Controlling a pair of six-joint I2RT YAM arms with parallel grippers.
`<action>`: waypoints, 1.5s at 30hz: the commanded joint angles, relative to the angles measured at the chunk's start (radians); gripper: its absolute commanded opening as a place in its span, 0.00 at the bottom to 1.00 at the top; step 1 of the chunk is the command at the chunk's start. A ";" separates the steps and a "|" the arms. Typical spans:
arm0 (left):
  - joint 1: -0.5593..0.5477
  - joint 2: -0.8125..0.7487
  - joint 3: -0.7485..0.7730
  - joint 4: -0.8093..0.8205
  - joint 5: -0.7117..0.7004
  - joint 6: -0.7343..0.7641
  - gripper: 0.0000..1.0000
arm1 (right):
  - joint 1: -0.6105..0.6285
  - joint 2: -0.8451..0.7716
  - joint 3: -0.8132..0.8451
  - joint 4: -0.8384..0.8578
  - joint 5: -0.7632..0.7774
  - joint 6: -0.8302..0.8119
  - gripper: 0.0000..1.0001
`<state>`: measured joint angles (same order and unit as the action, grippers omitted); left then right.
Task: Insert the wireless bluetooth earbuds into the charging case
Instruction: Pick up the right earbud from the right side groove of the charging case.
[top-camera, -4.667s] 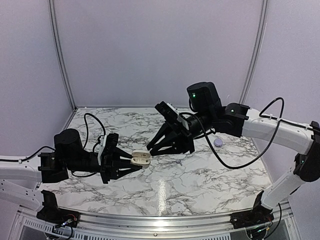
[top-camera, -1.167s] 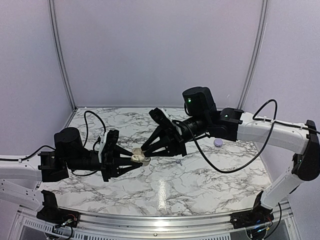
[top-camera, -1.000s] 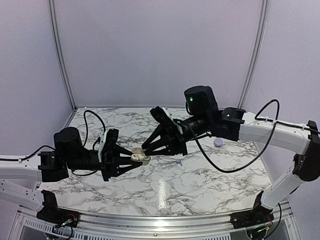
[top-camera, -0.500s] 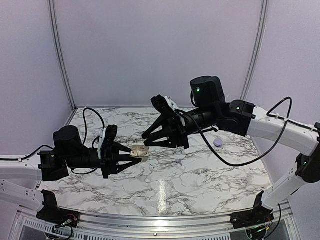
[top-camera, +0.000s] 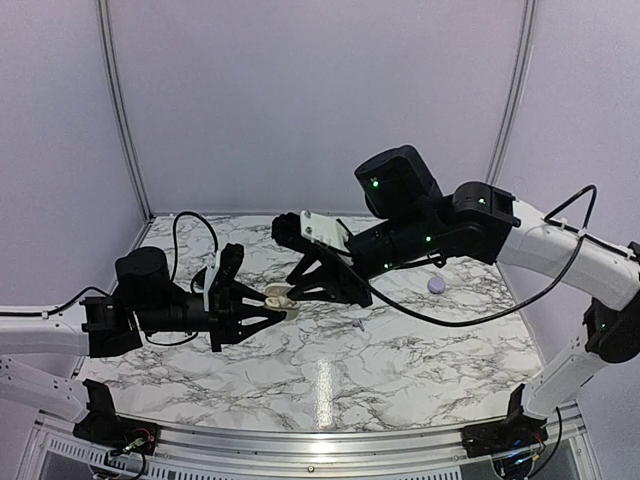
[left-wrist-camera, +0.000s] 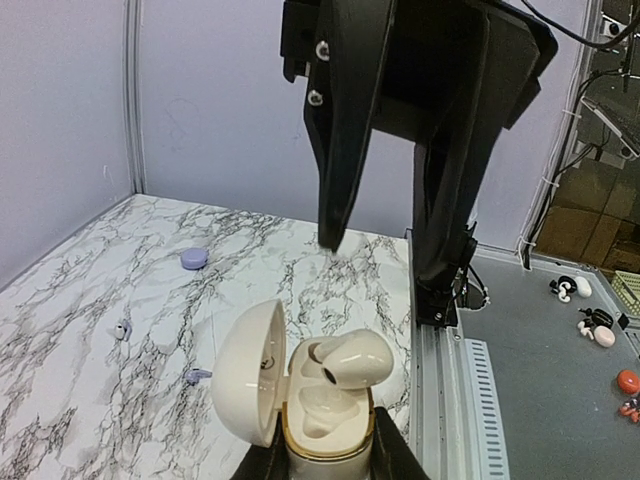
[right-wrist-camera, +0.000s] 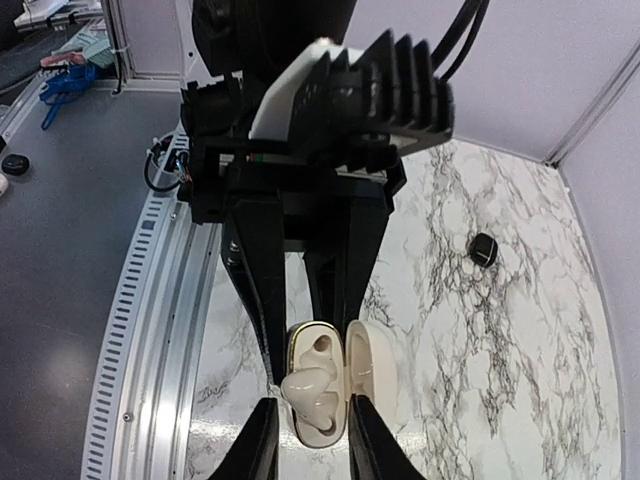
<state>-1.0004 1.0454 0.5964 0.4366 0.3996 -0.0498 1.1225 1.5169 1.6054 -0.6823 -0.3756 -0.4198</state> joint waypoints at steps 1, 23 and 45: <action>0.008 0.018 0.045 -0.037 -0.004 -0.016 0.00 | 0.034 0.029 0.052 -0.096 0.114 -0.013 0.26; 0.008 0.068 0.080 -0.114 -0.002 0.014 0.00 | 0.076 0.084 0.073 -0.129 0.195 -0.025 0.29; 0.008 0.083 0.098 -0.134 0.006 0.025 0.00 | 0.079 0.104 0.048 -0.123 0.224 -0.030 0.28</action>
<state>-0.9981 1.1255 0.6590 0.3080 0.3996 -0.0376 1.1931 1.6142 1.6413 -0.8036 -0.1715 -0.4461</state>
